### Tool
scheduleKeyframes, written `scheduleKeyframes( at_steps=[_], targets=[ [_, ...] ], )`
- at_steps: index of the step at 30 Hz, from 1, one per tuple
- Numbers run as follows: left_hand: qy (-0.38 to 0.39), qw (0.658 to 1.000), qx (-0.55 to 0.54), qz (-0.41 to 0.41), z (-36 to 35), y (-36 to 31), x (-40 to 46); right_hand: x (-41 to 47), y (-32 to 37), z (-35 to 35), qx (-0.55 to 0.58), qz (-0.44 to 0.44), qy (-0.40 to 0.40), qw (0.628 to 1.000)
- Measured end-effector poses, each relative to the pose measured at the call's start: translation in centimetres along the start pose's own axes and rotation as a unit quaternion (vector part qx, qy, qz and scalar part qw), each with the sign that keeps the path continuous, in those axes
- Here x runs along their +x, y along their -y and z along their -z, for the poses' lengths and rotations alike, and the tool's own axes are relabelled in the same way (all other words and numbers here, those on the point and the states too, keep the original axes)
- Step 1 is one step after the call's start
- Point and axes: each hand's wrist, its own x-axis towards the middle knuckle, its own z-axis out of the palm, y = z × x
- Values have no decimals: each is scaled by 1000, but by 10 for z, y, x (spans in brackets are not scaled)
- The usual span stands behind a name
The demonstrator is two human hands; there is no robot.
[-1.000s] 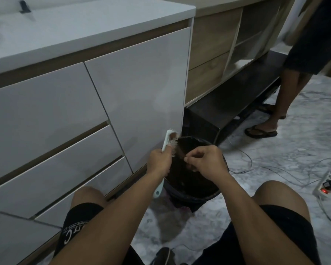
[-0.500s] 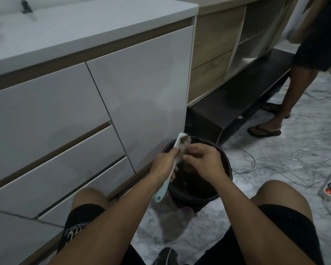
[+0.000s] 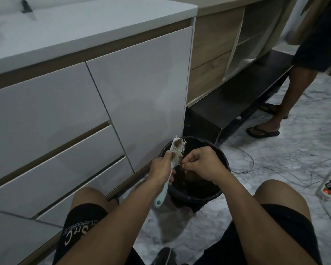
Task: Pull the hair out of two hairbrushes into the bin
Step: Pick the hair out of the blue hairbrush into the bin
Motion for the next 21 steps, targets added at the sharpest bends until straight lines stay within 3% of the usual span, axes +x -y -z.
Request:
scheduleKeyframes(
  at_steps=[10,14,18,21],
  targets=[
    [-32,993,105,-44,0,3,4,-5,4,11,-16,-15,1,1000],
    [-32,994,97,-31,-1,3,8,-5,4,16,-14,-13,23,1000],
    [-84,996,37,-14,10,1,13,-12,3,20,-65,-22,85,994],
    [-51,996,54,-50,12,-6,9,-12,-2,16,-62,-18,30,997]
  ],
)
